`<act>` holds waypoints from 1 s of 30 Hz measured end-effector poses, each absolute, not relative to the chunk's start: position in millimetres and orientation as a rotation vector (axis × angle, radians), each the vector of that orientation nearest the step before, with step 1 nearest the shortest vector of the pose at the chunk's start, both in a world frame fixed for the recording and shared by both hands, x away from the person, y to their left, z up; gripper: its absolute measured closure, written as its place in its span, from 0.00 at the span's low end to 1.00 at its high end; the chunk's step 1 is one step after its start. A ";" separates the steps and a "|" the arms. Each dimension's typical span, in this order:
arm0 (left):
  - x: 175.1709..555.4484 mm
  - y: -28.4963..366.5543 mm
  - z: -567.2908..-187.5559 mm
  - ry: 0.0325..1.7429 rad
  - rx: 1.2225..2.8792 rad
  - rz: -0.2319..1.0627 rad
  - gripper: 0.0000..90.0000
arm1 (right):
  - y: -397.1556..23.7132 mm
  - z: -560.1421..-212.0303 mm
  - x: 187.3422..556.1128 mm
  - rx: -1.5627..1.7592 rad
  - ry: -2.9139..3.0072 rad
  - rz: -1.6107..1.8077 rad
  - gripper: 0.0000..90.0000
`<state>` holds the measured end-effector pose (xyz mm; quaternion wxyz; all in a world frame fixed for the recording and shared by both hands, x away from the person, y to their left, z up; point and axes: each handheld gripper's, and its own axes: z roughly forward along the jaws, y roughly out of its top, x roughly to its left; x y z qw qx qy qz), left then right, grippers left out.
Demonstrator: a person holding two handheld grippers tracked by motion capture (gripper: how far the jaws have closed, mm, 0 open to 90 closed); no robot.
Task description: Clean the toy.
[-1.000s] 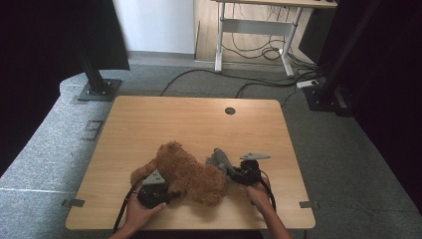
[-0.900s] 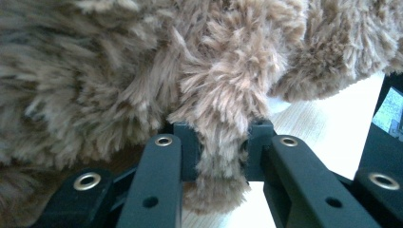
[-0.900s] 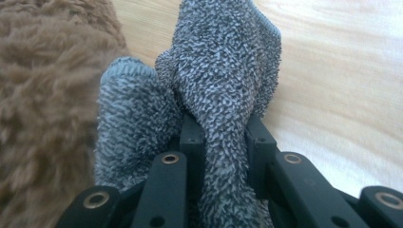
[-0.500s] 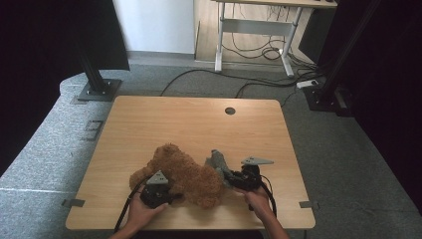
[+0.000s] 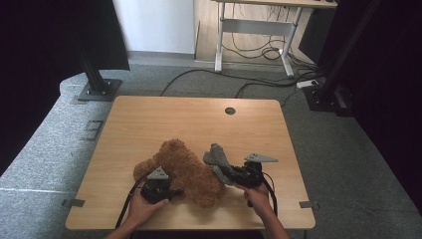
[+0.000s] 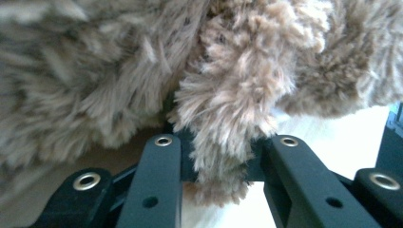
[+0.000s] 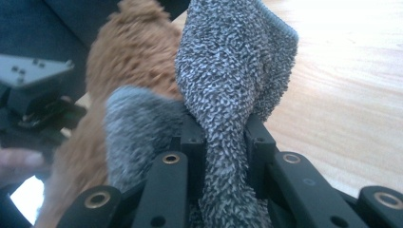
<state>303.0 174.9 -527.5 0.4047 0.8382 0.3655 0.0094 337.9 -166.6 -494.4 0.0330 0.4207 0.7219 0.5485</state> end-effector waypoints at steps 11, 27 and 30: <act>295.4 184.7 -528.3 0.926 2.131 -0.010 0.81 | -100.1 -469.7 380.8 1.195 2.345 1.623 0.82; 286.0 187.3 -529.0 0.922 2.132 -0.029 0.81 | -127.6 -504.2 358.3 1.275 2.431 1.378 0.82; 282.9 190.6 -529.6 0.924 2.132 -0.034 0.81 | -137.9 -512.5 351.7 1.292 2.434 1.361 0.82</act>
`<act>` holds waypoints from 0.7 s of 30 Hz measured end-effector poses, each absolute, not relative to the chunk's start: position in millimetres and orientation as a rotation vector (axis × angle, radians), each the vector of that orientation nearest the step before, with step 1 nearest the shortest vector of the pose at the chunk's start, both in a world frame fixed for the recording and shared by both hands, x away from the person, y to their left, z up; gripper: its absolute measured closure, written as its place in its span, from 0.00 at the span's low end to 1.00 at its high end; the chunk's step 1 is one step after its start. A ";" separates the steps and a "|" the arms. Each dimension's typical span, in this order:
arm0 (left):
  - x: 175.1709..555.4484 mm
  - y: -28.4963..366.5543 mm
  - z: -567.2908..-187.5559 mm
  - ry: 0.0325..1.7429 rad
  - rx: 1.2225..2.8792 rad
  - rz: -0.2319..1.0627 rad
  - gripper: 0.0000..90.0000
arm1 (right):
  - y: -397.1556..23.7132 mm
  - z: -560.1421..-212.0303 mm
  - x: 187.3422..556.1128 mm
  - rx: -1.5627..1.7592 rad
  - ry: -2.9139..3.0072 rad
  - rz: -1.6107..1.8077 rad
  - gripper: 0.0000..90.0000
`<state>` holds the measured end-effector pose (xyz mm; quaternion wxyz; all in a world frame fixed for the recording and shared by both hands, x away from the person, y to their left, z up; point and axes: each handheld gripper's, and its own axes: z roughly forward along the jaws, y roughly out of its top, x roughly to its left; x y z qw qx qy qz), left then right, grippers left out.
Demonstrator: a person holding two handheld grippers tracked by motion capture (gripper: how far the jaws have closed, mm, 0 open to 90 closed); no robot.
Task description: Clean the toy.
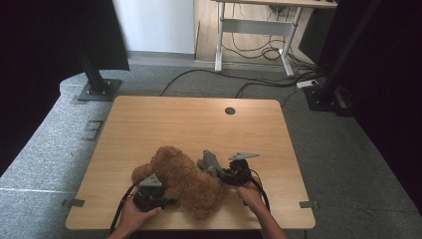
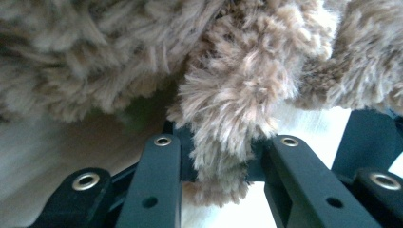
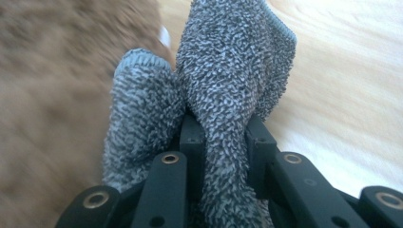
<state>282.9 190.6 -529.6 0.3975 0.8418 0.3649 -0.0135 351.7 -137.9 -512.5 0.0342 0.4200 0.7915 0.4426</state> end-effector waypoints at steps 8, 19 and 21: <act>284.5 191.4 -530.4 0.937 2.133 -0.046 0.81 | -151.4 -521.6 345.5 1.343 2.404 1.373 0.82; 293.7 185.1 -530.8 0.947 2.124 -0.034 0.81 | -155.9 -514.3 343.7 1.379 2.317 1.418 0.82; 295.0 184.1 -530.8 0.949 2.122 -0.026 0.81 | -157.6 -510.4 341.8 1.378 2.292 1.438 0.82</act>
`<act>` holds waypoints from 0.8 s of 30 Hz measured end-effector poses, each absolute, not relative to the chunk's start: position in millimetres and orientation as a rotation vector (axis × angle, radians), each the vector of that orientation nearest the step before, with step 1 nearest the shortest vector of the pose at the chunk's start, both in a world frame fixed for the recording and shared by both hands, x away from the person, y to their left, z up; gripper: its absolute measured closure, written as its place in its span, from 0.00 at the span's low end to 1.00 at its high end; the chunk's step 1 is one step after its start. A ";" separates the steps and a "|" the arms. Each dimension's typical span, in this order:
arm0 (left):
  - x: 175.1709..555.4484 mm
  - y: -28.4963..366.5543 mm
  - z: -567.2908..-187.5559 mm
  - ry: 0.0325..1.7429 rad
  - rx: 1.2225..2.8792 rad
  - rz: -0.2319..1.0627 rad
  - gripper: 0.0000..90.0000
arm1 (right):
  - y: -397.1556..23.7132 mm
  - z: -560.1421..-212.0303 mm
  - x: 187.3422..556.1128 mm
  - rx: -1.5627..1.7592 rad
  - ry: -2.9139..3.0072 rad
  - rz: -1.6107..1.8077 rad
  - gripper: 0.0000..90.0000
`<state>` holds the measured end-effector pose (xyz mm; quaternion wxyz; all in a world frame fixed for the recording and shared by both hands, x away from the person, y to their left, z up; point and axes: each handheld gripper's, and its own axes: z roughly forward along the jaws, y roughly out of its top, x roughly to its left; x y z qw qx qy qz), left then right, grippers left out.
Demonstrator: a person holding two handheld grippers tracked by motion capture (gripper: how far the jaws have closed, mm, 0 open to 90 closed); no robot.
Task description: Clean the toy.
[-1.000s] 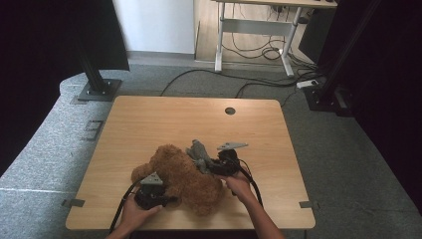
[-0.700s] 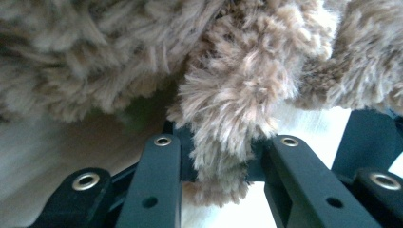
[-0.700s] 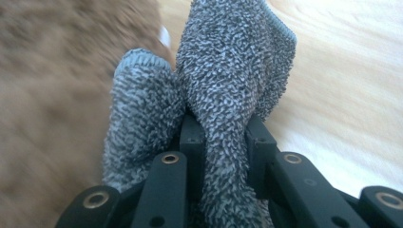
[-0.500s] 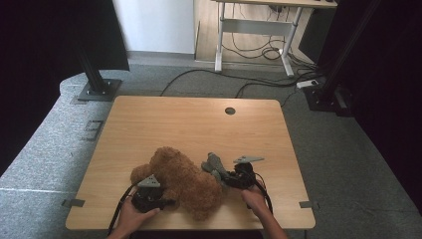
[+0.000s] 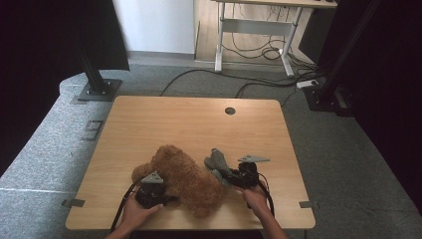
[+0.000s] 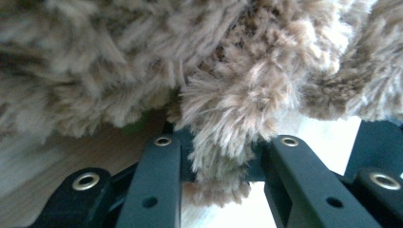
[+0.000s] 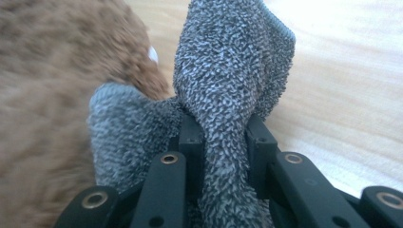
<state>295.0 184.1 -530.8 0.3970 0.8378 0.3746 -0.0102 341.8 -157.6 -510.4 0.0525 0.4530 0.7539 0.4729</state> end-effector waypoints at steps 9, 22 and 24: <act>306.8 169.1 -529.4 0.973 2.131 0.039 0.81 | -166.2 -484.2 329.2 1.326 2.209 1.541 0.82; 317.1 166.0 -530.6 0.987 2.122 0.035 0.82 | -190.6 -487.5 296.0 1.314 2.289 1.545 0.82; 317.1 166.0 -530.5 0.985 2.124 0.037 0.82 | -197.2 -494.1 290.2 1.321 2.323 1.523 0.82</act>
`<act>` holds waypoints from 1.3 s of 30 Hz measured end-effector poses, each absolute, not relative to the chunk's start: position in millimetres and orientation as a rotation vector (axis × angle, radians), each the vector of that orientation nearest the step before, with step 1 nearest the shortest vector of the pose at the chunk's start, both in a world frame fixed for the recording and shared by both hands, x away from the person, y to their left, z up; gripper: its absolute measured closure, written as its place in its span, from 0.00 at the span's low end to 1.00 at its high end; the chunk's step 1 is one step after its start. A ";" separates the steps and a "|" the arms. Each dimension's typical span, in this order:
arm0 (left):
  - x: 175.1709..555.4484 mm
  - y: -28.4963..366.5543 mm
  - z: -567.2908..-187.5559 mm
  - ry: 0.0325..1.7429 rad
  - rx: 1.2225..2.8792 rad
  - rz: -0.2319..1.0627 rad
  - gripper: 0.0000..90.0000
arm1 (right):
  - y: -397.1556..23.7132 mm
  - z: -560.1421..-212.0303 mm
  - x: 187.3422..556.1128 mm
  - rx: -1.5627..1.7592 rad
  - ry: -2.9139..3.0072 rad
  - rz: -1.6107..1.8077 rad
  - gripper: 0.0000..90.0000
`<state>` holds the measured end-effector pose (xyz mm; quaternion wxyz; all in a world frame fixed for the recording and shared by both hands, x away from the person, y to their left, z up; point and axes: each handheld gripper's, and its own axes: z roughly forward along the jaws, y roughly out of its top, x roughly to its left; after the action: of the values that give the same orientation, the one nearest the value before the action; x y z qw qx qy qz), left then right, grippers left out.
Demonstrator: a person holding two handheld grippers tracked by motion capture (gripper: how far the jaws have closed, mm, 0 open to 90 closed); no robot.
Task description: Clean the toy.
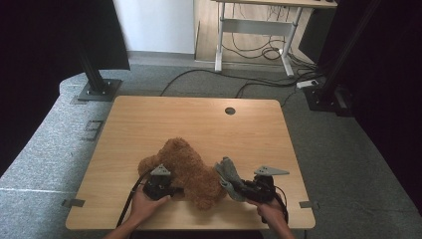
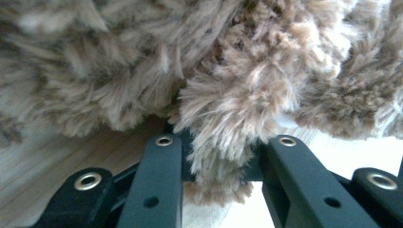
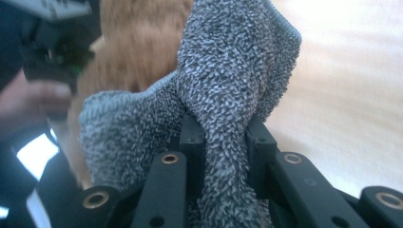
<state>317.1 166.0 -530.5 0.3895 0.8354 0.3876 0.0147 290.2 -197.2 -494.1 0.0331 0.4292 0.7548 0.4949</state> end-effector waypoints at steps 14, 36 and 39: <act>315.5 166.6 -531.0 0.973 2.124 0.038 0.82 | -178.4 -525.8 277.9 1.354 2.389 1.402 0.81; 331.8 154.9 -533.0 1.024 2.109 0.002 0.82 | -153.2 -513.6 341.2 1.397 2.225 1.451 0.82; 328.0 154.6 -533.0 1.040 2.099 -0.025 0.82 | -155.1 -513.9 345.4 1.394 2.202 1.471 0.82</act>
<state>328.0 154.6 -533.0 0.3888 0.8255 0.4090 -0.0100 345.4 -155.1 -513.9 0.0746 0.4646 0.7337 0.4901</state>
